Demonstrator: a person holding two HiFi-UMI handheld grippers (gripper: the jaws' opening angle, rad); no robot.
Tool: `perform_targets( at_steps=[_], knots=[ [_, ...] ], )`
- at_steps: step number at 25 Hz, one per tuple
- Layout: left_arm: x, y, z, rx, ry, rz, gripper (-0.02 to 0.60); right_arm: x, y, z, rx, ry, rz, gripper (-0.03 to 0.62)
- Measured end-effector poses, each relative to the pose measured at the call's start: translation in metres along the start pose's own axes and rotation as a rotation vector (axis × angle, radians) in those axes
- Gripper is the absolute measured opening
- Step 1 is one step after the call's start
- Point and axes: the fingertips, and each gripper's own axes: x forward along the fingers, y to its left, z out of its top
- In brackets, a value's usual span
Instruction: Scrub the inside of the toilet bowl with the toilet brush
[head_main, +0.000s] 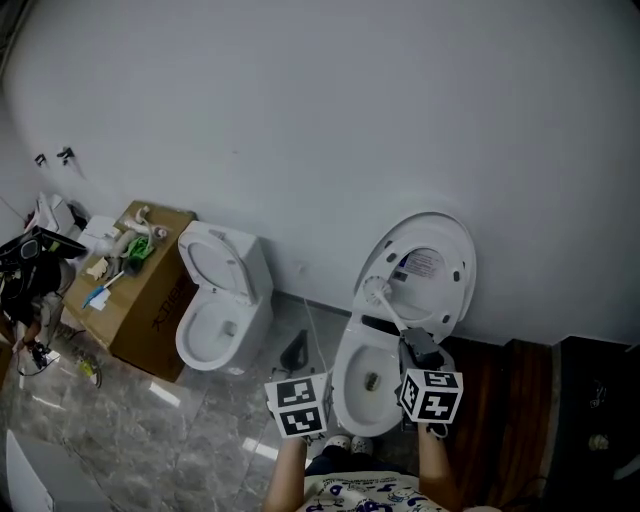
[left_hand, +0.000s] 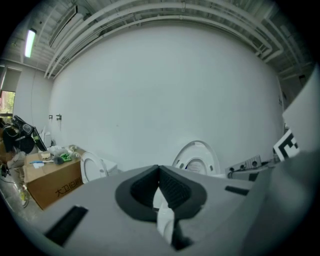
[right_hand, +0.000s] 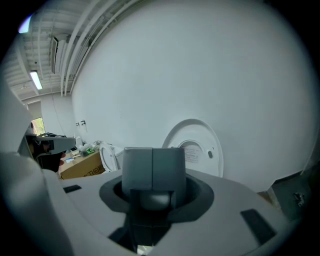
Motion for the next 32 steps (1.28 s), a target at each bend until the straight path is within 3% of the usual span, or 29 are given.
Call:
perform_targets(
  at_steps=[32],
  knots=[
    [0.011,-0.013,0.02,0.024,-0.031,-0.026,0.002,-0.003,-0.024,0.019,0.015,-0.033,-0.043,0.17]
  ],
)
